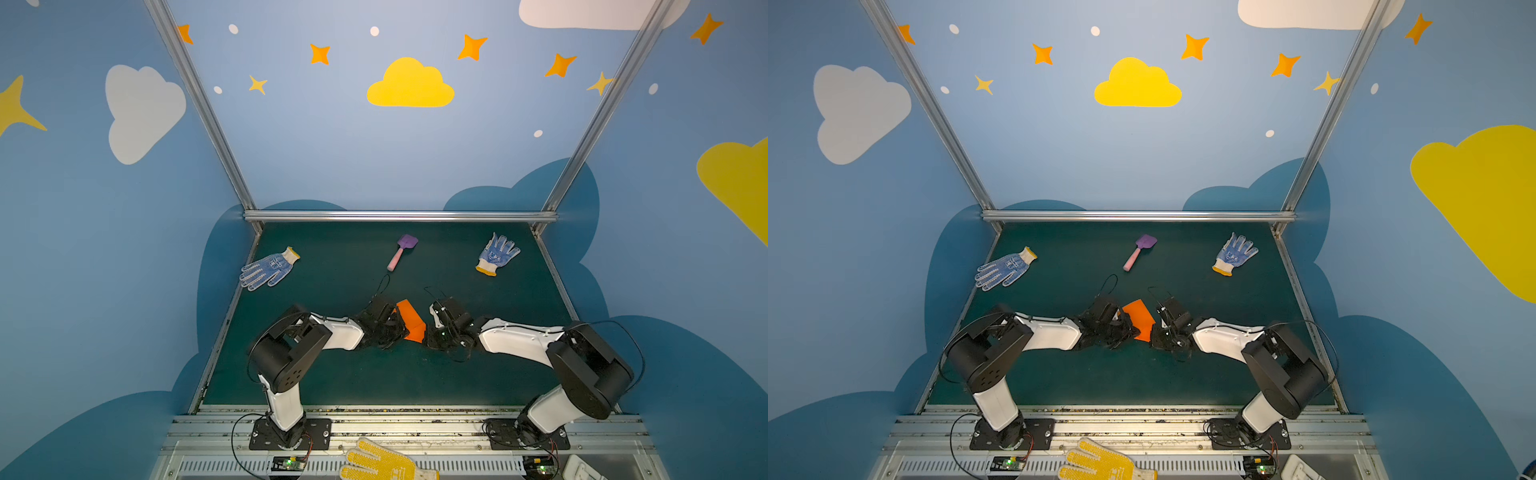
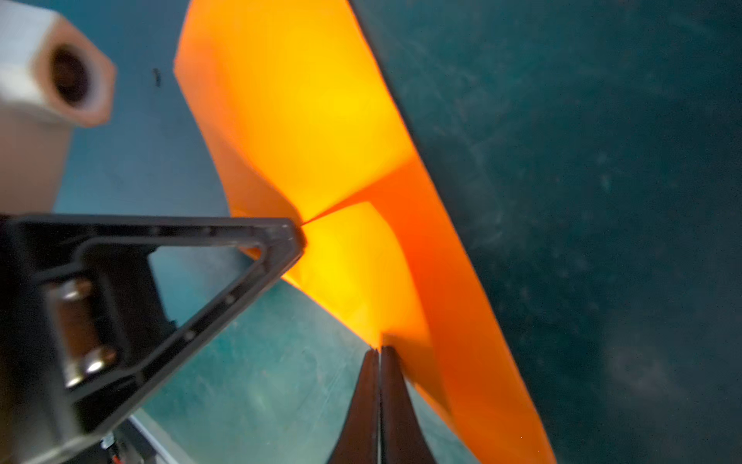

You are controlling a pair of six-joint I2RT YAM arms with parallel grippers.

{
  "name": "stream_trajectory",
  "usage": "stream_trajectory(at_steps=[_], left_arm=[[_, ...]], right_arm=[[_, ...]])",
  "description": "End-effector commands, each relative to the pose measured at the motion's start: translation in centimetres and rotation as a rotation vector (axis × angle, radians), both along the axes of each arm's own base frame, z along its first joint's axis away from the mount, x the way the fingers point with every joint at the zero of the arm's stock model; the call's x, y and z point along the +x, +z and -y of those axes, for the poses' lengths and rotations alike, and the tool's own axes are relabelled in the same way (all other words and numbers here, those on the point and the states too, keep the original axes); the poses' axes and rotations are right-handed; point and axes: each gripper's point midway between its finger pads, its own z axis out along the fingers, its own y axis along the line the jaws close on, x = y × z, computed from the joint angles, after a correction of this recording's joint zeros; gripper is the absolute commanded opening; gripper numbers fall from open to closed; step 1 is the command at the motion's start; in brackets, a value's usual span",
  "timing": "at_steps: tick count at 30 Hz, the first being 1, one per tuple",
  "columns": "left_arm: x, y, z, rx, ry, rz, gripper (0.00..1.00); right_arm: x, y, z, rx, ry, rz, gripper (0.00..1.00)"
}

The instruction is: Fold a paper plane with a square sheet of paper (fold left side to right side)

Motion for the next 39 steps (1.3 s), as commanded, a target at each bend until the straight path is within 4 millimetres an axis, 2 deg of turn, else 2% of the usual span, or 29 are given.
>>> stream_trajectory(at_steps=[1,5,10,14,16,27,39], left_arm=[[-2.0,-4.3,-4.1,0.200,0.036,-0.106,0.04],[-0.8,-1.7,-3.2,0.174,-0.060,0.001,0.04],[-0.8,1.8,-1.9,0.180,-0.231,0.083,0.04],[-1.4,2.8,-1.5,0.186,-0.300,0.102,0.04],[-1.7,2.9,-1.0,0.168,-0.321,0.105,0.04],[-2.9,1.4,3.2,0.128,-0.423,0.108,0.04],[-2.6,-0.2,3.4,0.164,-0.423,0.095,0.04]], right_arm=[[0.4,-1.2,0.8,-0.030,-0.009,0.002,0.00],[0.0,-2.1,1.6,-0.038,-0.018,-0.026,0.00],[-0.2,-2.3,1.9,-0.035,-0.025,-0.044,0.00],[-0.2,-2.4,1.9,-0.033,-0.028,-0.046,0.00],[-1.0,-3.3,2.6,-0.049,-0.030,-0.072,0.00],[-1.1,-3.7,2.6,-0.048,-0.032,-0.088,0.00],[-1.3,-3.6,2.7,-0.048,-0.032,-0.092,0.00]])
